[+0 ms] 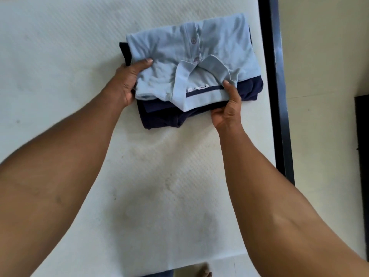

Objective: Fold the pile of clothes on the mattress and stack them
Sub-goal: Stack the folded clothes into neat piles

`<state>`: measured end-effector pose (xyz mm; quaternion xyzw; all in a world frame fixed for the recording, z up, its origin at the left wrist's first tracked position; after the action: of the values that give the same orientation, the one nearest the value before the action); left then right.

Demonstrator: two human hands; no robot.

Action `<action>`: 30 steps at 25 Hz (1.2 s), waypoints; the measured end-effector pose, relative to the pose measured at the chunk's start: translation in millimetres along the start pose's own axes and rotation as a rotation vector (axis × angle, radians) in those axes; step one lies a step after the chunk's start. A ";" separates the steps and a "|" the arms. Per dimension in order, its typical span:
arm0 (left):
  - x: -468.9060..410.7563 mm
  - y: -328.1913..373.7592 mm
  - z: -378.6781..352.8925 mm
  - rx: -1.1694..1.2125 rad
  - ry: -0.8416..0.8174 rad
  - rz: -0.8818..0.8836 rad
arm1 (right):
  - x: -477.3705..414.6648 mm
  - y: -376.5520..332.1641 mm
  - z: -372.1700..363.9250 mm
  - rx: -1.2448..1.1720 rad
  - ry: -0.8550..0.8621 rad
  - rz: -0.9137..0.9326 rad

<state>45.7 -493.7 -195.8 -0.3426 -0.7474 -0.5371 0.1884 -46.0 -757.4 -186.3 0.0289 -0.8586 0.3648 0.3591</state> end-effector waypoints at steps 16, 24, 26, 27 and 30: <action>283.8 -215.5 -20.8 0.004 -0.305 0.644 | 218.6 3.1 201.1 0.306 0.084 -0.351; 306.6 -262.4 -100.8 -0.441 -0.422 0.877 | 202.9 -72.0 212.8 0.949 0.078 -0.367; 282.5 -248.9 -112.3 -0.609 -0.163 0.686 | 201.2 -66.4 209.5 1.098 0.119 -0.251; 270.2 -237.5 -118.4 -0.751 -0.056 0.531 | 206.4 -62.8 213.2 1.133 0.148 -0.207; 237.4 -186.6 -147.1 -1.259 0.046 -0.064 | 250.6 -54.8 227.2 1.003 0.314 -0.049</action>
<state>-265.1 -592.4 -115.4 -0.3535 -0.2937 -0.8867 -0.0496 -349.7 -891.3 -101.4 0.1622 -0.5131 0.7225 0.4340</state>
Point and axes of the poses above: each hand's wrist, its own x-axis away from the middle knuckle, its own z-axis out of the back of the hand, y = z × x, the point moved 2 cm from there along -x, towards the middle knuckle, and after that the axes turned 13 degrees about -y, right-handed, at the moved point
